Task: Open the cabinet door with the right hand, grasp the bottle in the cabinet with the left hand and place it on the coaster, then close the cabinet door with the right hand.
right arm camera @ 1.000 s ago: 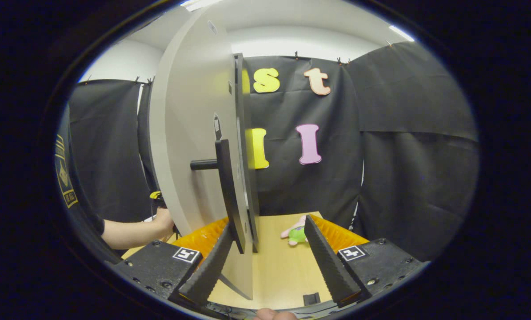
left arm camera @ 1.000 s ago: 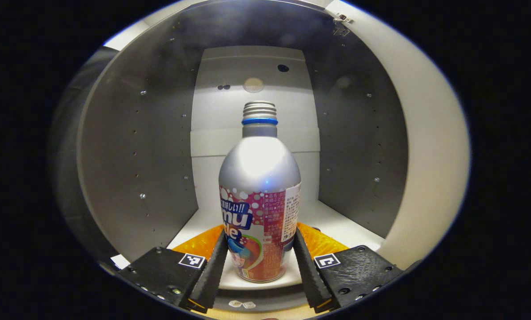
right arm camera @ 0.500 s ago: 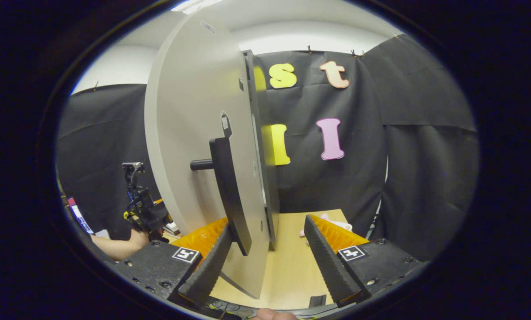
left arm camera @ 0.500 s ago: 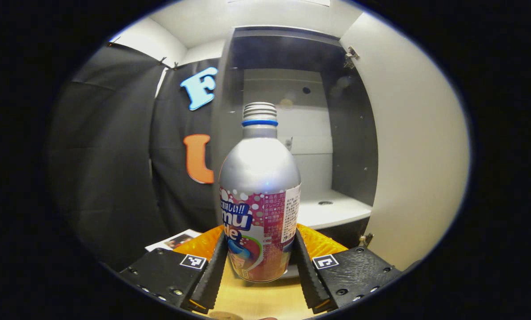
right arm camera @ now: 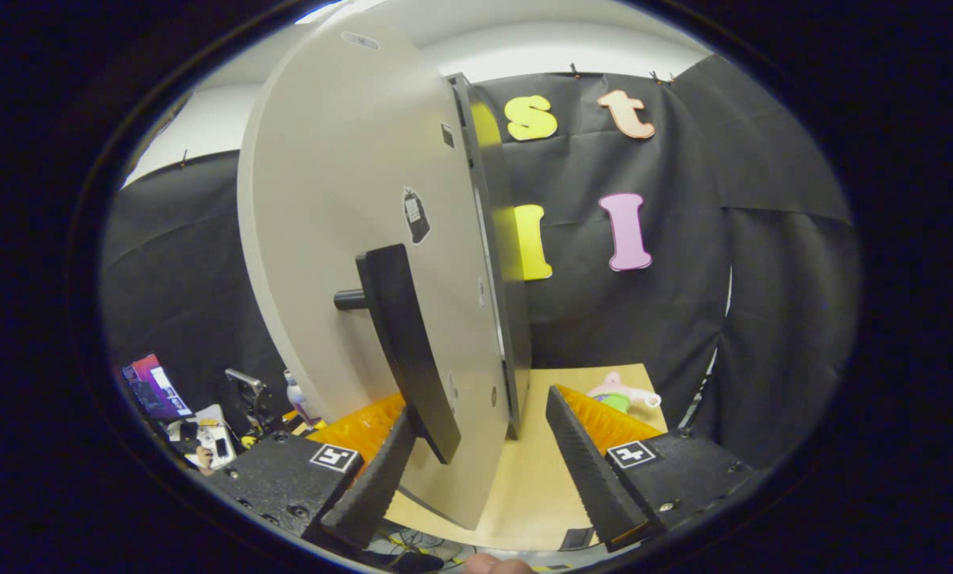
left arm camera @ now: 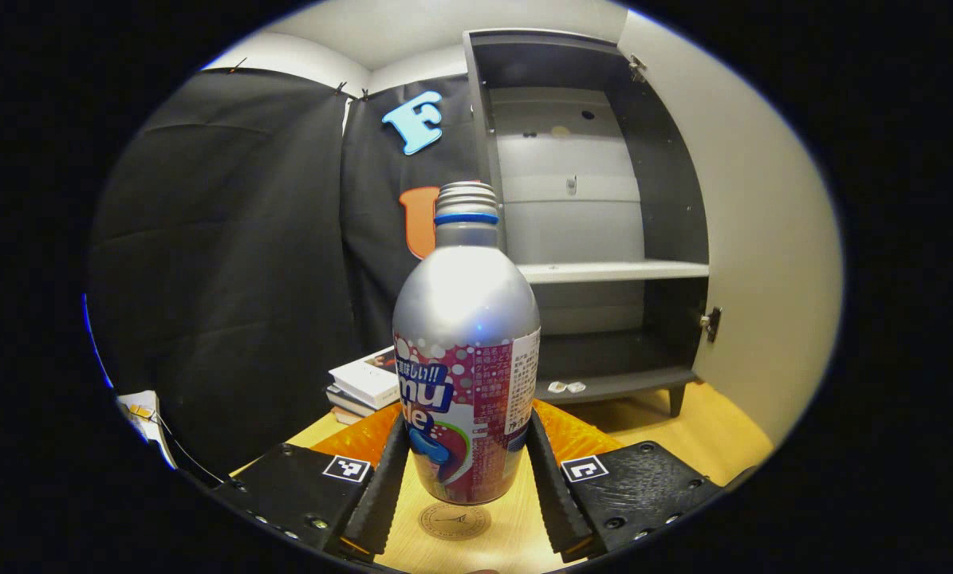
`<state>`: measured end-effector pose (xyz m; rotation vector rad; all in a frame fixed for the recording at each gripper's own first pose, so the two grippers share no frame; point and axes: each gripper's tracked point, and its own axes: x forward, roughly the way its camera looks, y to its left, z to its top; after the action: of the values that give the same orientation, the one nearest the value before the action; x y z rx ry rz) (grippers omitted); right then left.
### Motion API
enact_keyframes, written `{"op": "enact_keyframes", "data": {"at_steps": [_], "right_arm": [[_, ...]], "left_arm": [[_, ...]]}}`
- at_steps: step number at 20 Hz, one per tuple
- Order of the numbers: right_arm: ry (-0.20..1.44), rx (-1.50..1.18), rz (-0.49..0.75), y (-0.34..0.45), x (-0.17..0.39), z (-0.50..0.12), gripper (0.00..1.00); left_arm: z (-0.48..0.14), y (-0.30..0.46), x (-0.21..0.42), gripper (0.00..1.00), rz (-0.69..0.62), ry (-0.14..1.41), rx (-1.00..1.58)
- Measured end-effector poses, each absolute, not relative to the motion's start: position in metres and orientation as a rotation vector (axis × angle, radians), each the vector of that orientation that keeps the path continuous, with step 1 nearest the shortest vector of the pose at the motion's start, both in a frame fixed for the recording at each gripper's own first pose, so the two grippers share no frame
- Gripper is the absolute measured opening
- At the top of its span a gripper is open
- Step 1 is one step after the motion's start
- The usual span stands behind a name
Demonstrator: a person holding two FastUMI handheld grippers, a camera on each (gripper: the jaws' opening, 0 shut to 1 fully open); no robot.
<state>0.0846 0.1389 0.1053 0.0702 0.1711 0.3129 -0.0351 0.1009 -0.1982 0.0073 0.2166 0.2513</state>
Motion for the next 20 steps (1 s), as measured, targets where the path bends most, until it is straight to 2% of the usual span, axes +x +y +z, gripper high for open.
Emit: {"op": "enact_keyframes", "data": {"at_steps": [2,3,4,5,6,13,14,15,16,17,18,19,20], "right_arm": [[0.194,0.030,0.287,0.139,0.084,0.107,0.94],[0.200,0.008,0.270,0.137,0.083,0.107,0.98],[0.200,0.001,0.252,0.136,0.082,0.108,0.98],[0.202,0.008,0.237,0.135,0.082,0.108,0.94],[0.203,0.021,0.226,0.134,0.081,0.106,0.99],[0.206,0.017,0.172,0.131,0.079,0.107,0.99],[0.210,0.022,0.170,0.131,0.078,0.106,0.94],[0.210,0.024,0.165,0.131,0.078,0.107,0.99],[0.209,0.024,0.159,0.131,0.078,0.107,0.94],[0.208,0.023,0.154,0.131,0.078,0.107,0.99],[0.209,0.021,0.151,0.131,0.078,0.107,0.94],[0.207,0.023,0.151,0.130,0.078,0.107,0.94],[0.206,0.029,0.153,0.130,0.078,0.107,0.94]], "left_arm": [[-0.239,0.113,-0.033,0.72,0.274,0.245,-0.024],[-0.254,0.121,-0.032,0.72,0.292,0.253,-0.039],[-0.267,0.127,-0.031,0.72,0.319,0.259,-0.047],[-0.279,0.132,-0.028,0.72,0.334,0.267,-0.050],[-0.289,0.132,-0.025,0.72,0.341,0.270,-0.043],[-0.344,0.128,-0.026,0.72,0.356,0.331,-0.062],[-0.352,0.125,-0.028,0.72,0.356,0.347,-0.072],[-0.359,0.126,-0.032,0.72,0.368,0.359,-0.071],[-0.362,0.126,-0.034,0.72,0.379,0.358,-0.073],[-0.358,0.128,-0.032,0.84,0.387,0.325,-0.060],[-0.361,0.127,-0.034,0.72,0.391,0.338,-0.064],[-0.360,0.127,-0.035,0.87,0.391,0.325,-0.054],[-0.362,0.128,-0.032,0.78,0.390,0.331,-0.053]]}}
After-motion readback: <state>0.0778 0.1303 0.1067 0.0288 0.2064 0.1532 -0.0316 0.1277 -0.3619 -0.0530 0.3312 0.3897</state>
